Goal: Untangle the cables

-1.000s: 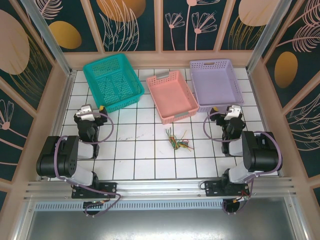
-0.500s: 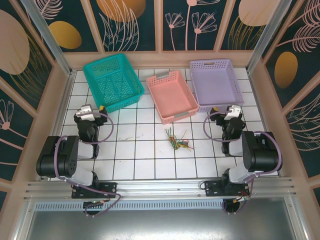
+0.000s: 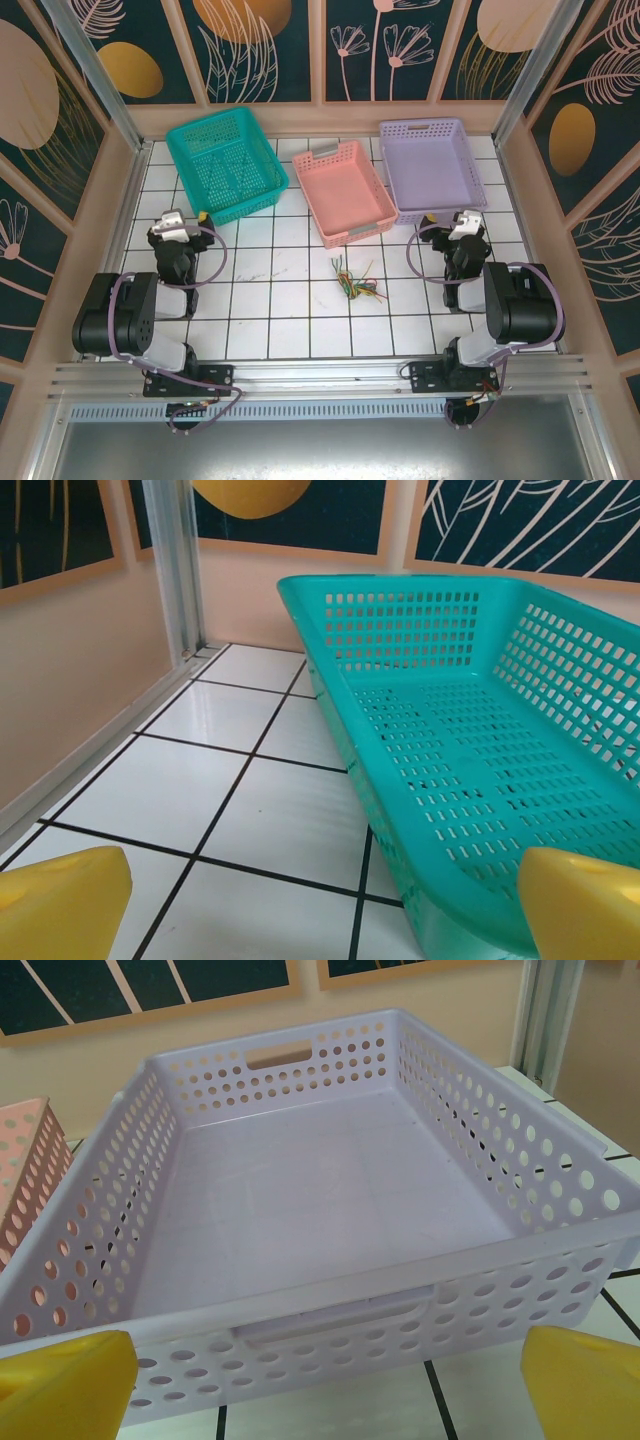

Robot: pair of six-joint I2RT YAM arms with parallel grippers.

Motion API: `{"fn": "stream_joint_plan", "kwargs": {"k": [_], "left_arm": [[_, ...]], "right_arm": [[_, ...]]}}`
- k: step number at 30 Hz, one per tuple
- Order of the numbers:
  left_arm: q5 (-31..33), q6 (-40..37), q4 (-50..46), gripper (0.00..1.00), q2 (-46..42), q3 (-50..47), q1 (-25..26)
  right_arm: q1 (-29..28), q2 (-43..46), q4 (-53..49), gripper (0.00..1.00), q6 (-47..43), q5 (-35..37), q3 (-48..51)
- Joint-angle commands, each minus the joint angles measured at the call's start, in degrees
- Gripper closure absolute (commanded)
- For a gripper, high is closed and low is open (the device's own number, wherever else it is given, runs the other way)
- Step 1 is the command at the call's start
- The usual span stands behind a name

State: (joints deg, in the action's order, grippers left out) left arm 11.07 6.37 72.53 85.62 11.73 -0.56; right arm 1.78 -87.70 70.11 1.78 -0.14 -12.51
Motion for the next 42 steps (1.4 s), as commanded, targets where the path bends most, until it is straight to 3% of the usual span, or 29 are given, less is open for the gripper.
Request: {"fn": "stream_joint_plan", "kwargs": {"k": [1,3,5,9,13,14,16,17,18,19,21,22,24,26,28,30,32,35,37,42], "left_arm": [[6.9,2.9,-7.4,0.01,-9.9,0.4,0.6],[13.3,7.9,-25.2,0.01,-18.6,5.0,1.1],[16.3,8.2,-34.0,0.01,-25.6,7.1,2.3],[18.9,6.2,-41.9,0.01,-36.0,10.0,3.5],[23.1,9.6,-55.9,0.01,-39.7,22.3,3.5],[23.6,14.6,-61.5,0.01,-38.9,26.9,3.5],[18.0,21.0,-72.4,0.01,-37.2,34.6,3.5],[16.2,24.4,-73.0,0.01,-36.2,35.4,3.5],[13.6,26.8,-72.2,0.01,-35.6,34.9,3.1],[7.6,28.4,-70.7,0.01,-34.8,34.4,2.2],[-1.3,31.5,-69.7,0.01,-32.6,34.3,2.0],[-5.2,34.1,-70.4,0.01,-31.0,34.8,2.1],[-12.2,38.9,-72.7,0.01,-28.2,35.9,2.3],[-18.0,42.0,-75.2,0.01,-25.2,36.4,5.0],[-21.4,42.8,-78.6,0.02,-21.4,36.6,10.1],[-20.0,43.1,-83.6,0.03,-17.9,37.1,18.8],[-15.1,45.5,-84.6,0.03,-16.7,36.0,30.0],[-14.0,53.7,-81.2,0.05,-16.5,32.4,39.7],[-15.5,57.5,-79.3,0.12,-15.8,30.6,42.4],[-19.3,57.5,-78.8,0.16,-12.0,31.8,44.8]], "right_arm": [[0.2,1.4,0.2,0.01,-0.4,0.3,-1.1],[-1.6,8.2,-9.6,0.01,-0.8,8.2,-3.2],[-2.8,14.2,-20.8,0.01,2.3,16.0,-6.6],[-2.4,25.6,-25.2,0.01,8.7,17.9,-8.8],[-5.6,33.9,-40.3,0.01,8.9,20.0,-24.2],[-6.2,34.0,-46.4,0.01,12.0,19.0,-29.6],[-5.2,32.4,-59.7,0.01,22.4,15.7,-38.6],[-4.6,31.2,-67.5,0.01,34.6,17.5,-42.1],[-3.9,30.0,-81.6,0.01,48.4,20.2,-45.7],[-2.9,28.8,-89.8,0.01,56.3,21.2,-46.3],[0.6,29.6,-85.0,0.09,46.3,7.5,-43.0],[0.3,31.3,-83.2,0.14,42.7,4.3,-42.1],[-4.8,34.4,-85.6,0.14,40.7,12.2,-42.1],[-14.7,37.4,-87.2,0.05,37.9,20.6,-42.0],[-17.4,35.8,-95.2,0.01,40.2,16.9,-44.3],[-18.0,31.4,-104.5,0.01,43.5,6.6,-45.7],[-23.5,29.5,-106.7,0.03,48.4,0.6,-42.5],[-29.4,32.7,-102.7,0.19,62.9,-5.6,-32.9],[-30.3,34.4,-98.0,0.26,74.2,-11.2,-26.5],[-35.3,32.9,-91.6,0.17,92.4,-13.6,-20.1]]}}
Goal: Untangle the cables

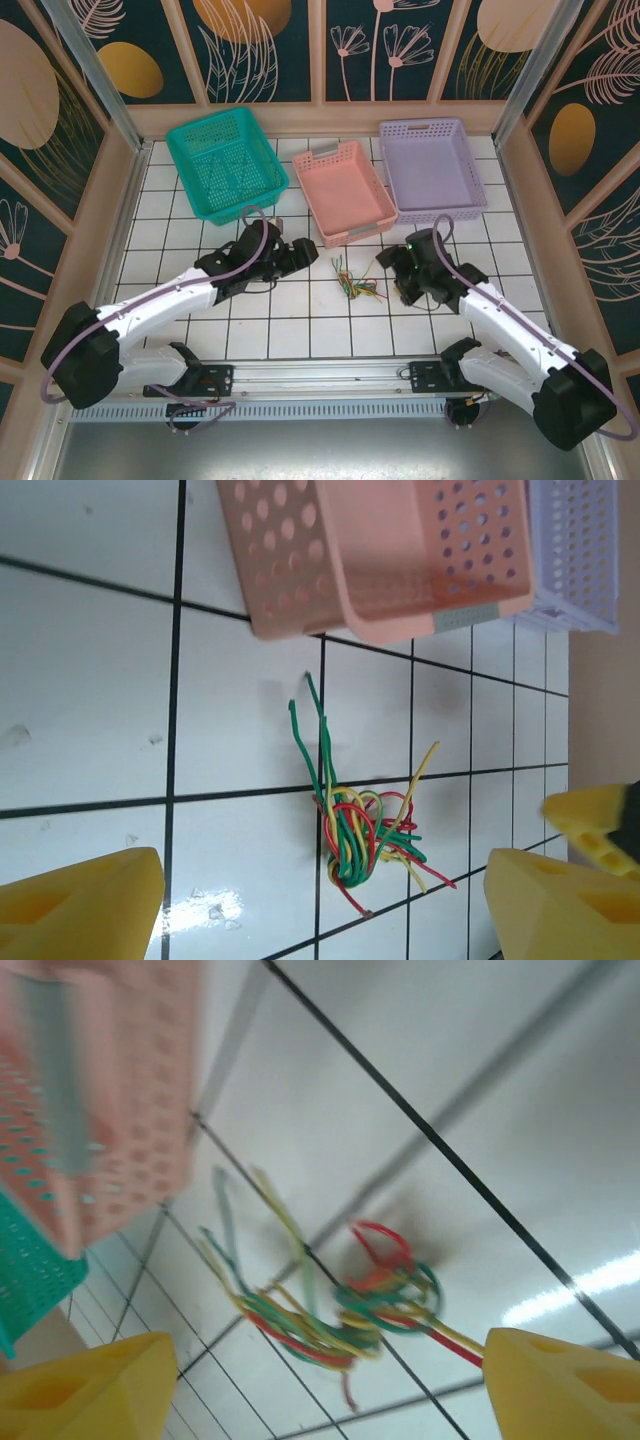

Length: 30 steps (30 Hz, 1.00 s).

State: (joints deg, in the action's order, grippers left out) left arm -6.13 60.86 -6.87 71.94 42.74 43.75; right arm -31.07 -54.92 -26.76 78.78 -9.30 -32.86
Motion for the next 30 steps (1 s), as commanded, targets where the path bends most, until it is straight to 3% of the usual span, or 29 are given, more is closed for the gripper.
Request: {"fn": "stream_joint_plan", "kwargs": {"k": [1,8,15,22,26,30], "left_arm": [[-3.0,2.7,0.7,0.16,2.6,1.2,0.5],[-5.1,3.3,3.8,0.17,5.8,1.2,1.1],[-5.4,1.9,2.9,0.17,5.7,2.2,1.2],[-6.0,0.5,2.2,0.19,4.3,2.4,1.3],[-6.8,-0.4,1.5,0.19,3.8,3.1,1.4],[-6.9,-0.5,-0.5,0.19,3.5,4.5,1.5]], "right_arm": [[-3.3,-1.2,6.4,0.15,17.5,-4.6,0.6],[-8.7,-12.4,10.4,0.14,26.6,-6.5,-1.2],[-6.8,-16.7,13.0,0.23,28.2,-3.0,0.8],[-4.0,-24.3,16.0,0.33,23.3,-2.1,-0.3],[-4.3,-27.1,14.3,0.47,22.9,-2.0,-0.4],[-4.6,-26.7,12.8,0.79,21.1,1.0,-0.5]]}}
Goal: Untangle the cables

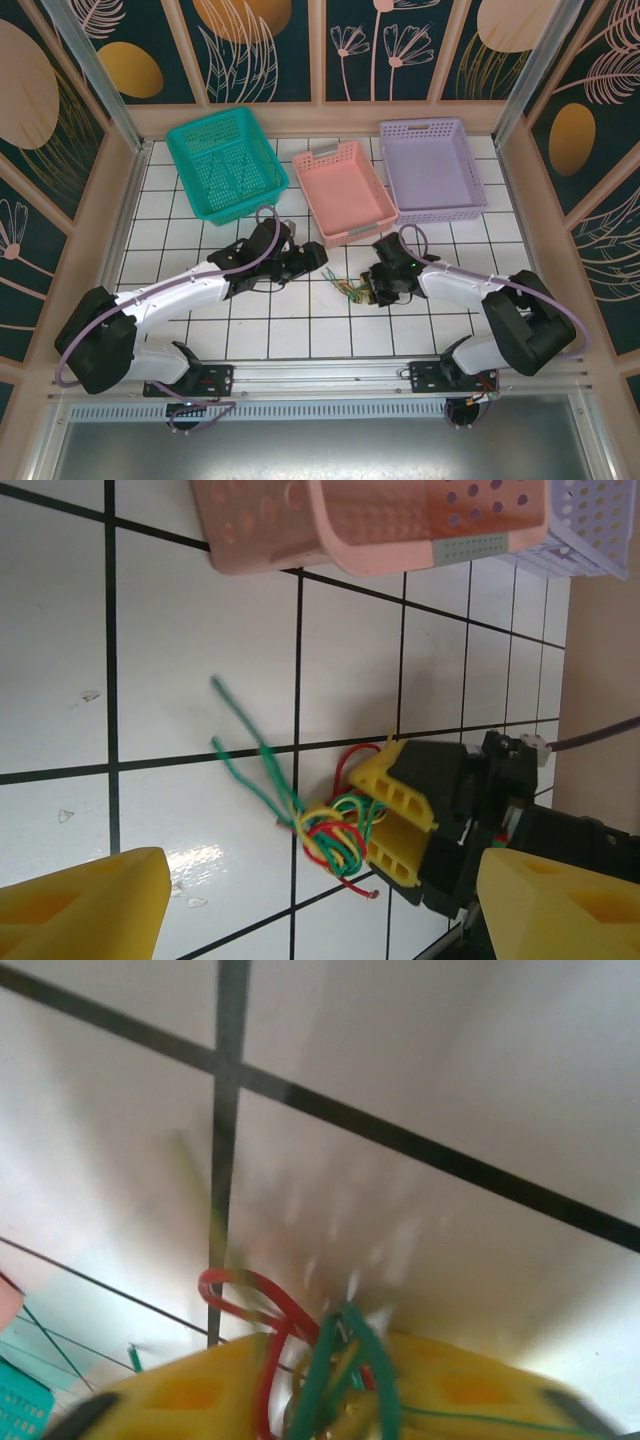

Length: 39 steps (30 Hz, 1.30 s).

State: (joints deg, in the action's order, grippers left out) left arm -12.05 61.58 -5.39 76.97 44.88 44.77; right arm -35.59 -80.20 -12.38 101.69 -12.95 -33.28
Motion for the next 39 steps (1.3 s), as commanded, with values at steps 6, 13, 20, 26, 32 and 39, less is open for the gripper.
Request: {"fn": "stream_joint_plan", "kwargs": {"k": [6,13,20,26,32,39], "left_arm": [[-4.6,5.7,-4.1,0.17,-0.8,6.1,0.4],[-0.1,16.9,-14.7,0.1,-0.8,16.4,0.3],[5.9,47.3,1.5,0.06,-7.2,9.0,0.5],[4.4,48.9,0.2,0.06,-4.1,14.4,0.6],[4.7,50.6,-3.4,0.12,-2.4,14.3,2.1],[5.1,52.4,1.3,0.25,1.7,15.1,2.0]], "right_arm": [[-2.7,4.5,-8.4,1.0,-11.2,13.0,-6.1],[-10.9,10.8,-11.0,1.0,-26.5,38.4,-20.5],[-13.3,8.4,4.1,1.0,-38.2,42.3,-23.5],[-14.9,7.5,6.4,1.0,-36.5,41.2,-24.2],[-14.9,7.5,6.9,1.0,-33.9,38.8,-25.9],[-14.9,8.2,5.6,1.0,-30.1,35.1,-26.6]]}}
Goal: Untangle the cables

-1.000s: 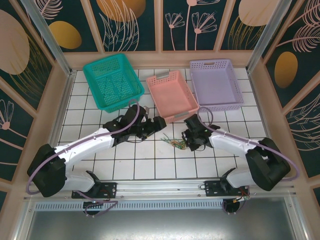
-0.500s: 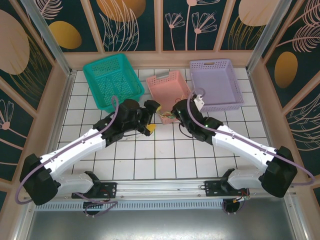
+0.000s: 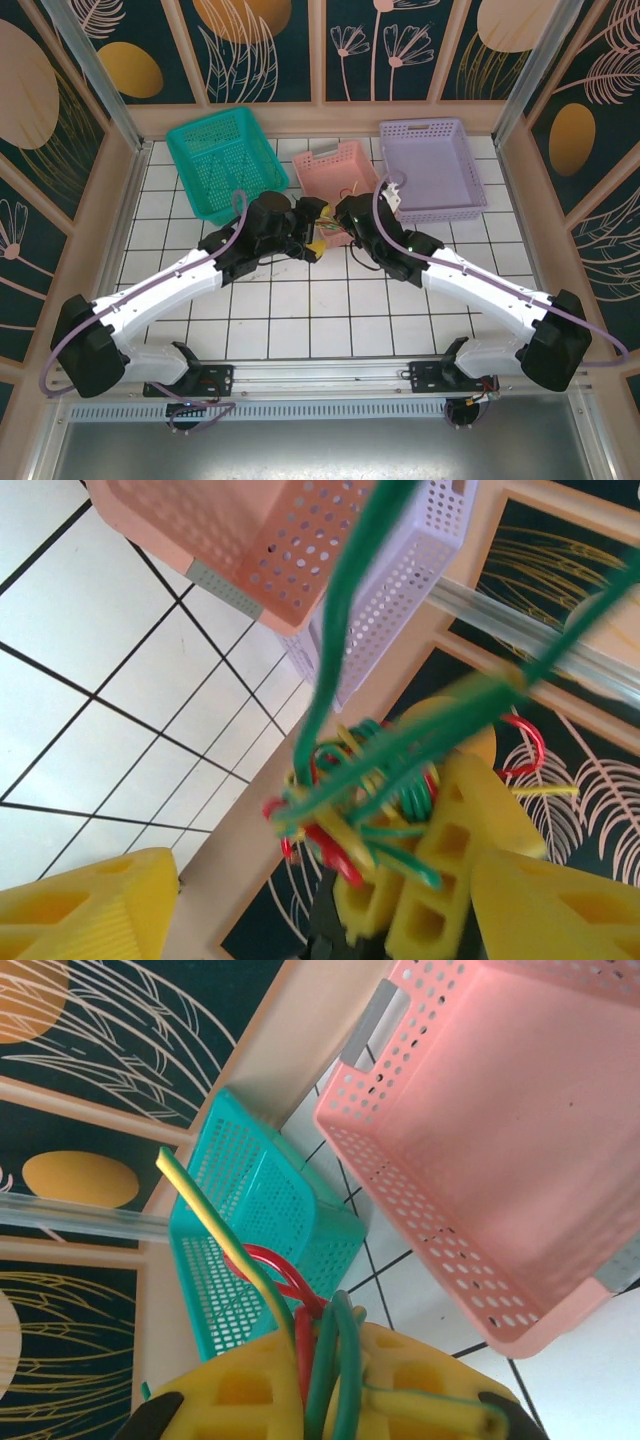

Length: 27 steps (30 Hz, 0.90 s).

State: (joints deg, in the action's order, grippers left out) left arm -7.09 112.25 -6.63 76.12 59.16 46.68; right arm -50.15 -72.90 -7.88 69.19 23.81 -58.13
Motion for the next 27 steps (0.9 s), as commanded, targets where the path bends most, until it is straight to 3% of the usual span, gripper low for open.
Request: {"fn": "stream_joint_plan", "kwargs": {"k": [1,3,7,9,11,15,18,21,23,27], "left_arm": [[0.3,1.7,3.0,0.27,3.1,1.2,0.1],[1.0,1.6,3.3,0.33,4.2,1.6,0.1],[2.4,1.6,4.7,0.57,4.8,1.0,0.2],[3.8,0.5,5.2,0.82,5.0,1.0,0.1],[4.9,-0.9,4.9,0.99,5.2,1.4,0.2],[5.6,-7.7,2.5,1.0,5.1,2.7,0.1],[8.0,-17.8,-1.7,1.0,3.4,4.1,0.2],[10.7,-29.8,-2.4,1.0,0.4,3.3,0.1],[9.6,-40.2,1.9,1.0,-1.5,1.0,0.1],[8.5,-57.7,1.9,1.0,-4.7,-1.2,1.4]], "right_arm": [[-0.3,1.0,0.8,1.0,2.9,-1.8,-1.7],[-0.2,1.8,0.2,1.0,4.2,-1.9,-1.3],[0.1,3.1,-1.4,1.0,7.0,-2.7,-1.3],[0.6,3.6,-2.9,1.0,9.0,-3.9,-1.9],[1.6,3.5,-5.7,1.0,11.6,-5.9,-2.8],[6.4,3.1,-14.5,1.0,19.1,-12.5,-5.2],[13.0,3.6,-18.8,1.0,24.7,-20.5,-4.9],[21.3,3.9,-16.7,1.0,29.5,-32.6,-0.9],[26.2,2.7,-13.9,1.0,31.8,-42.1,1.8],[31.9,0.9,-5.1,1.0,36.3,-56.1,7.9]]}}
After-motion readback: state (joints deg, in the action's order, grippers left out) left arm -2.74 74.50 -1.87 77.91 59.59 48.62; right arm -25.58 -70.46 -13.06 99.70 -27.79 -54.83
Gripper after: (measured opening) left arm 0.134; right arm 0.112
